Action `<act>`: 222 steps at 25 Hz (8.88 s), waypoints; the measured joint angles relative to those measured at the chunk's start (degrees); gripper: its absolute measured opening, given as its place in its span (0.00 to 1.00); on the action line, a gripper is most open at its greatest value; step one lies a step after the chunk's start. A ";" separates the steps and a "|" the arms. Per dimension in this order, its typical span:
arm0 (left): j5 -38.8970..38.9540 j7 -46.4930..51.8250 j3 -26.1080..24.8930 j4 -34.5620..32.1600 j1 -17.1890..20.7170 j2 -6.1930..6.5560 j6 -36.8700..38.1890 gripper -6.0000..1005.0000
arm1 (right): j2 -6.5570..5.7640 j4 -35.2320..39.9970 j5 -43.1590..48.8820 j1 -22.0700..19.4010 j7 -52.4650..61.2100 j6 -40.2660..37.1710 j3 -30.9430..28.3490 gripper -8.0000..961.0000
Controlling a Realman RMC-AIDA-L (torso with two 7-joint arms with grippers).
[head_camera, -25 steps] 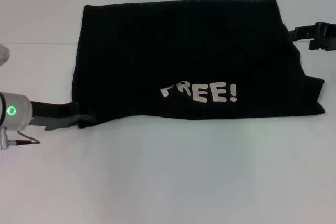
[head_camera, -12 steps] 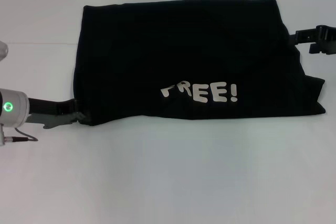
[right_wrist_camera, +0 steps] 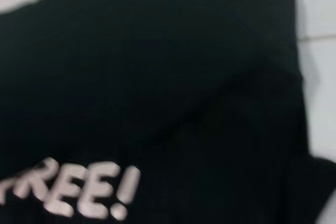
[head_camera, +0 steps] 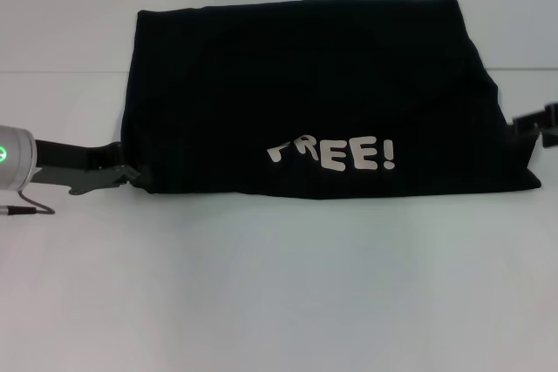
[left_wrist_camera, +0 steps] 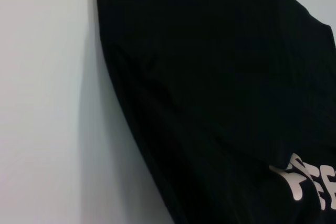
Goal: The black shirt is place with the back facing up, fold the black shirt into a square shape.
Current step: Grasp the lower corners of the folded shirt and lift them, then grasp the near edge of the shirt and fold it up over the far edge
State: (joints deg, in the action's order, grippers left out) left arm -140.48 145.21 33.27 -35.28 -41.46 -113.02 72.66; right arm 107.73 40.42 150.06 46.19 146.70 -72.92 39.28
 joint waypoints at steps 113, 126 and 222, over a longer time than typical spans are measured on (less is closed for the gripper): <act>-9.10 -1.53 -0.94 -3.43 -2.75 1.94 16.42 0.09 | 2.07 5.18 4.55 -4.34 -3.98 -9.37 -2.88 0.07; -11.12 -2.38 5.53 -9.88 -0.42 0.15 40.07 0.10 | 2.53 18.14 7.46 -10.44 -5.82 -36.63 -2.78 0.07; -6.37 9.87 6.82 2.63 -7.51 -3.41 -28.83 0.14 | 7.30 -16.49 -20.55 2.63 -22.03 55.17 6.16 0.11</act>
State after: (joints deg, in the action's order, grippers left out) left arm -146.85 155.08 40.10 -32.65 -48.97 -116.43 43.83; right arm 115.04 23.93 129.52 48.83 124.67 -17.75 45.45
